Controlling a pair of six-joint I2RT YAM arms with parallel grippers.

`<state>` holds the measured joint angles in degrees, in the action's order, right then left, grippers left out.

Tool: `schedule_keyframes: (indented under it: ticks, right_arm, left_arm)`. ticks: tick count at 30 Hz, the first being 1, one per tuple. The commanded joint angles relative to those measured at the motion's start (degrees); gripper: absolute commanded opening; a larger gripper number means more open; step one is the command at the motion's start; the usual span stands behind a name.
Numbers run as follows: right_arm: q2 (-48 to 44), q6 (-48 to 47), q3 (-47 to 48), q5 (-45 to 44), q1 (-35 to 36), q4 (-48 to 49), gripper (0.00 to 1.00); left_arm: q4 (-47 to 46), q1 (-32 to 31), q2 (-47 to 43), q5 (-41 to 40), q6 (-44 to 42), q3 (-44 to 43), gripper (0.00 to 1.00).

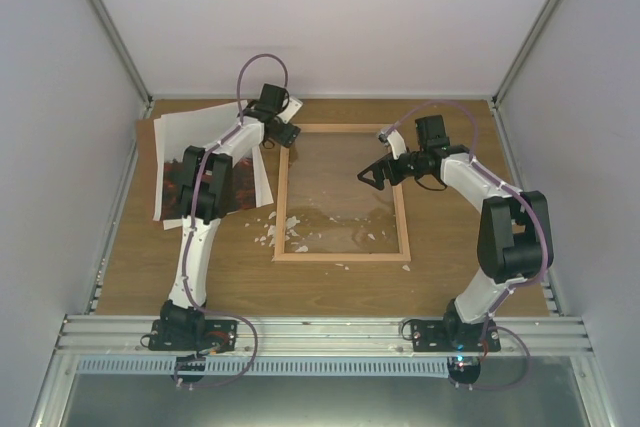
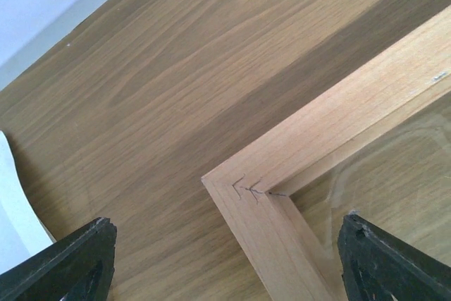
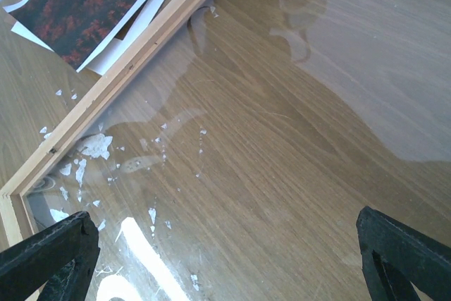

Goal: Put the photo into the frame
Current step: Adjust the photo frame item on the photo frame.

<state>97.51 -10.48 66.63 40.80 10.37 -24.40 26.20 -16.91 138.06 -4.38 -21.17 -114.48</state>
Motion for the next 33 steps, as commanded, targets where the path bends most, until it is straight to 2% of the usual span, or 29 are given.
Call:
schedule_keyframes:
  ticks: [1, 5, 11, 16, 20, 23, 26, 33]
  right_arm:
    - [-1.81, 0.04, -0.07, 0.10, 0.26, 0.86, 1.00]
    - [-2.67, -0.18, 0.39, 0.07, 0.25, 0.88, 1.00]
    - [-2.25, -2.83, 1.65, -0.42, 0.42, -0.91, 0.99]
    - [-1.03, -8.91, 2.96, -2.23, 0.60, -7.62, 0.84]
    - [-4.03, -14.80, -0.33, -4.58, 0.64, -12.71, 0.69]
    - [-6.87, -18.82, -3.32, -7.47, 0.66, -15.78, 0.61]
    - [-8.56, -22.49, -5.41, -8.96, 0.63, -18.89, 0.56]
    - [-11.05, -28.17, -10.36, -10.04, 0.65, -23.75, 0.53]
  left_arm:
    - [2.21, -0.76, -5.36, 2.40, 1.22, -3.10, 0.87]
    - [3.13, -0.45, -11.02, 4.14, 1.21, -1.04, 0.89]
    - [6.04, 1.66, -17.76, 11.52, 1.22, 5.93, 0.90]
    - [4.52, 2.75, -23.04, 15.21, 1.63, 14.53, 0.89]
    - [3.55, 2.79, -26.33, 16.58, 2.36, 20.39, 0.89]
    - [2.20, 2.78, -28.42, 17.45, 3.06, 25.15, 0.89]
    - [0.80, 3.08, -30.06, 17.55, 4.14, 28.42, 0.88]
    - [-0.35, 6.05, -31.85, 18.55, 7.94, 30.54, 0.88]
